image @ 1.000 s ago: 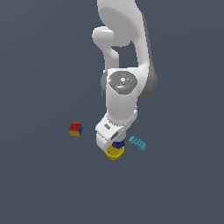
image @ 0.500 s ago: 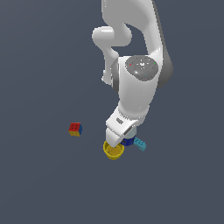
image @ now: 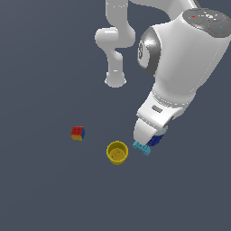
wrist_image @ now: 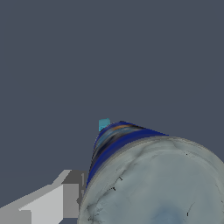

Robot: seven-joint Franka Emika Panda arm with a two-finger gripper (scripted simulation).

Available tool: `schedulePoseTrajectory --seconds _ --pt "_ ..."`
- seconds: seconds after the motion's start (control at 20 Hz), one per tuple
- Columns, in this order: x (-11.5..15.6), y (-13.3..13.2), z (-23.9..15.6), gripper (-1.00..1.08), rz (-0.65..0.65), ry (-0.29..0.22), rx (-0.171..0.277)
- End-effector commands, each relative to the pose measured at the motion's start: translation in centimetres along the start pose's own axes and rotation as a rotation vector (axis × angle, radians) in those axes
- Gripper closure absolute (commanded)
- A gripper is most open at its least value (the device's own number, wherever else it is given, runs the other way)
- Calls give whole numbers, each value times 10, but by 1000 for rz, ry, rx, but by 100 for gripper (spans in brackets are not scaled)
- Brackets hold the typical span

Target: Pick up a designated object from a clutter of objects.

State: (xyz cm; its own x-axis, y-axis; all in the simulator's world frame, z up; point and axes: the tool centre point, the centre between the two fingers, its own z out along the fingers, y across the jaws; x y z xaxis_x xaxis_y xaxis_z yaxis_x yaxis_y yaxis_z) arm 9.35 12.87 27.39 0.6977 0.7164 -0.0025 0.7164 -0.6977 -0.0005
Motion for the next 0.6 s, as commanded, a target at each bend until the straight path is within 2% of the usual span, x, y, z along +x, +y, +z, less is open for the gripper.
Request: schedulePoseTrajectory --seconds 0.0,0.55 --pt "16 -10 -24 108 0 3 -2" --pt "67 -40 -91 108 1 3 -1"
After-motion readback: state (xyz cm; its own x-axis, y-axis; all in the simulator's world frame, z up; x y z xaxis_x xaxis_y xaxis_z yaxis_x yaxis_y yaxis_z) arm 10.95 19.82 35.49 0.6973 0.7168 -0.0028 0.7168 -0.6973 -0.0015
